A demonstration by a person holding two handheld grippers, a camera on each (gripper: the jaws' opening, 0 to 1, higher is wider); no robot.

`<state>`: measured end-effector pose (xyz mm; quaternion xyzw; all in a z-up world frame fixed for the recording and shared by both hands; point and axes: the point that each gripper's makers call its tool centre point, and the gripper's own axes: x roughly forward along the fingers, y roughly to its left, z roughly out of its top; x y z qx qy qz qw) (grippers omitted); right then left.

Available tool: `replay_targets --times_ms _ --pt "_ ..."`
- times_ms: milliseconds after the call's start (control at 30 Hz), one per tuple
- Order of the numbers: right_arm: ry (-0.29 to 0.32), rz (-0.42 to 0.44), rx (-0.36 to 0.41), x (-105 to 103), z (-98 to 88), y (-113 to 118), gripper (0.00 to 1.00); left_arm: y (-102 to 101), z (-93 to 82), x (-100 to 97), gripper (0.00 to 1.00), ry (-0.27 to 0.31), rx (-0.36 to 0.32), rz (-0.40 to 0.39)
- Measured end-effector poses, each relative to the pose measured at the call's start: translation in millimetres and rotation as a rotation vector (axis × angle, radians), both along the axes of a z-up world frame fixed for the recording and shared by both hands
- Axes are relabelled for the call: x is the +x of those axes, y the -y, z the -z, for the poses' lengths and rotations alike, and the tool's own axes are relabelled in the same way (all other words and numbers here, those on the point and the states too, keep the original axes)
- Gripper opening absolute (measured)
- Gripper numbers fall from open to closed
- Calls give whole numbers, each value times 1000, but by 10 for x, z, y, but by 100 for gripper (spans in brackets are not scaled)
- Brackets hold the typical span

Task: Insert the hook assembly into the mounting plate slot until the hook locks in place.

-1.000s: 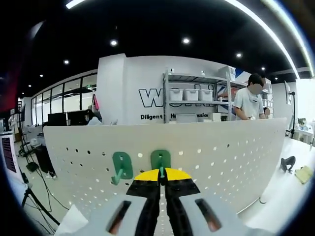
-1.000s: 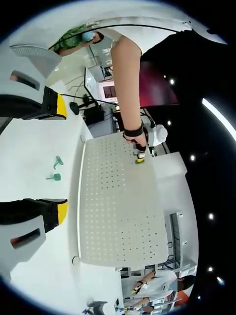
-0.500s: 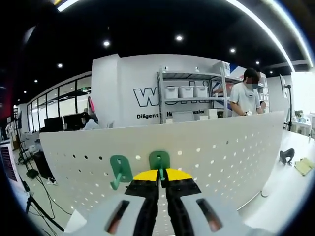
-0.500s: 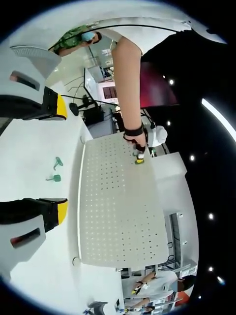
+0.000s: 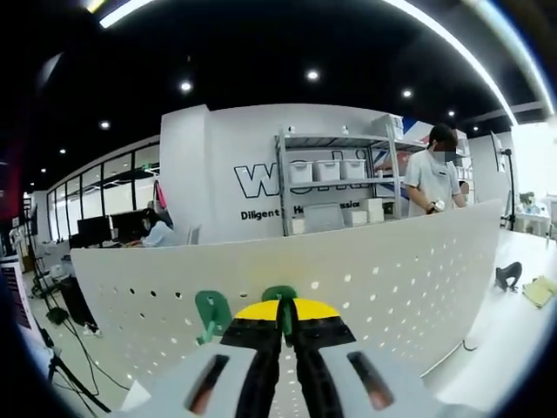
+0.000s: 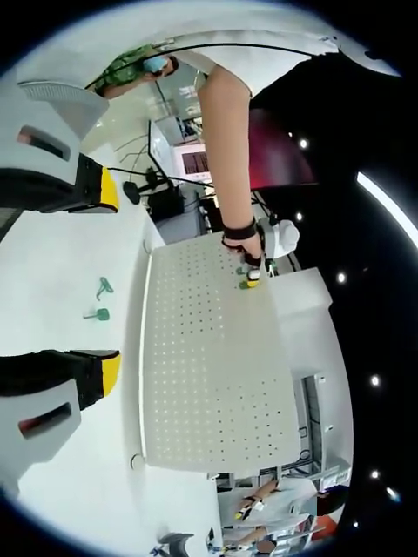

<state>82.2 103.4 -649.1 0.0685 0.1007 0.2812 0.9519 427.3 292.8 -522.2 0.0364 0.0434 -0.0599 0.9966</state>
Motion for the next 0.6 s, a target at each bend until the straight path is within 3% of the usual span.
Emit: replay_targets --times_ms 400,533,600 --pt "-2 -15 -5 -6 4 -42 65 35 46 -31 15 11 45 45" --pt "-1 -17 0 -1 -2 -50 65 31 -22 -107 16 31 63 45" --pt "3 -23 -5 -2 -8 -61 65 19 14 -131 17 10 60 46"
